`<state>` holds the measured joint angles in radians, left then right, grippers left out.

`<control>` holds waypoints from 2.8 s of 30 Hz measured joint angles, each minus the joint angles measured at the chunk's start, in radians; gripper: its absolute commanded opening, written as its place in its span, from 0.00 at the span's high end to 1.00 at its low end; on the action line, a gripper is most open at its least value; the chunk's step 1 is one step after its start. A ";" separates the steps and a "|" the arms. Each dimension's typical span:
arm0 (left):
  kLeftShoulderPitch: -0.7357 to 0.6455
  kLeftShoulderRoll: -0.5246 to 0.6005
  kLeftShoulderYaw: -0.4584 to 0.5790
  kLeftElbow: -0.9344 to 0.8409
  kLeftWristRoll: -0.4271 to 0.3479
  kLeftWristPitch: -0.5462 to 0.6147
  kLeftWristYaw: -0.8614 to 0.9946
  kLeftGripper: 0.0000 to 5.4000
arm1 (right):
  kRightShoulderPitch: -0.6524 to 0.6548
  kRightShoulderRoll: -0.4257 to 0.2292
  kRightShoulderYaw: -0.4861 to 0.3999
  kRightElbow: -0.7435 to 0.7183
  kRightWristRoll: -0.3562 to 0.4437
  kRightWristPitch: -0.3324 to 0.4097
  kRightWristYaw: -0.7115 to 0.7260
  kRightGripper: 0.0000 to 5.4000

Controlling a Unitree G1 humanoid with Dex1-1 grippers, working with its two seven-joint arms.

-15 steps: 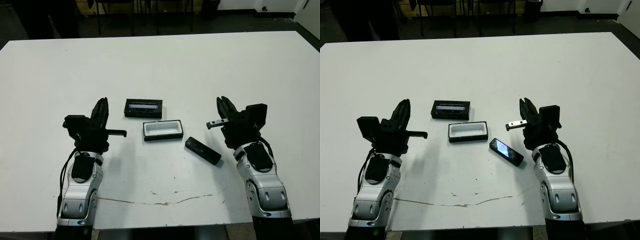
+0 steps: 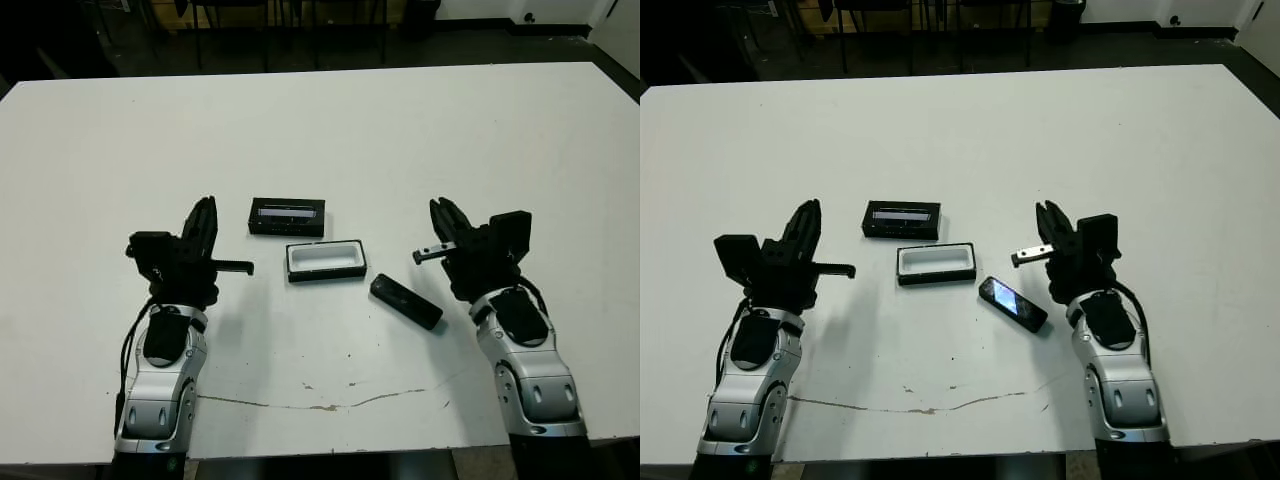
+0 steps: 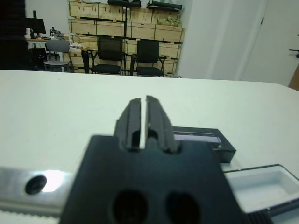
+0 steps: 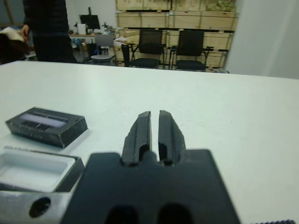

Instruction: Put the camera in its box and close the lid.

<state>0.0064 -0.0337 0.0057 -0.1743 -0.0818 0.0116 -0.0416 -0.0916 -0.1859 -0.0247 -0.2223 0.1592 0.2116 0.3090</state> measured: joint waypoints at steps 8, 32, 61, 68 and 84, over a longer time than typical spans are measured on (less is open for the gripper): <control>0.002 0.000 0.001 0.000 0.000 -0.008 0.000 1.00 | -0.005 -0.268 -0.086 0.009 0.213 0.041 0.400 0.89; 0.011 -0.001 -0.004 -0.004 0.007 0.009 0.000 1.00 | 0.090 -0.355 -0.018 0.256 0.304 -0.061 0.783 0.11; 0.036 -0.005 -0.027 -0.006 0.015 0.000 0.022 1.00 | 0.293 -0.345 0.013 -0.088 0.102 -0.052 0.452 0.32; 0.042 -0.010 -0.036 -0.010 0.021 -0.001 0.025 1.00 | 0.243 -0.396 0.023 -0.005 0.079 -0.093 0.510 0.56; 0.043 -0.013 -0.025 -0.009 0.021 -0.021 0.029 1.00 | -0.053 -0.411 0.125 0.458 0.081 -0.171 0.709 1.00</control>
<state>0.0493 -0.0466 -0.0189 -0.1833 -0.0612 -0.0092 -0.0126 -0.1447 -0.5974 0.1005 0.2354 0.2398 0.0407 1.0179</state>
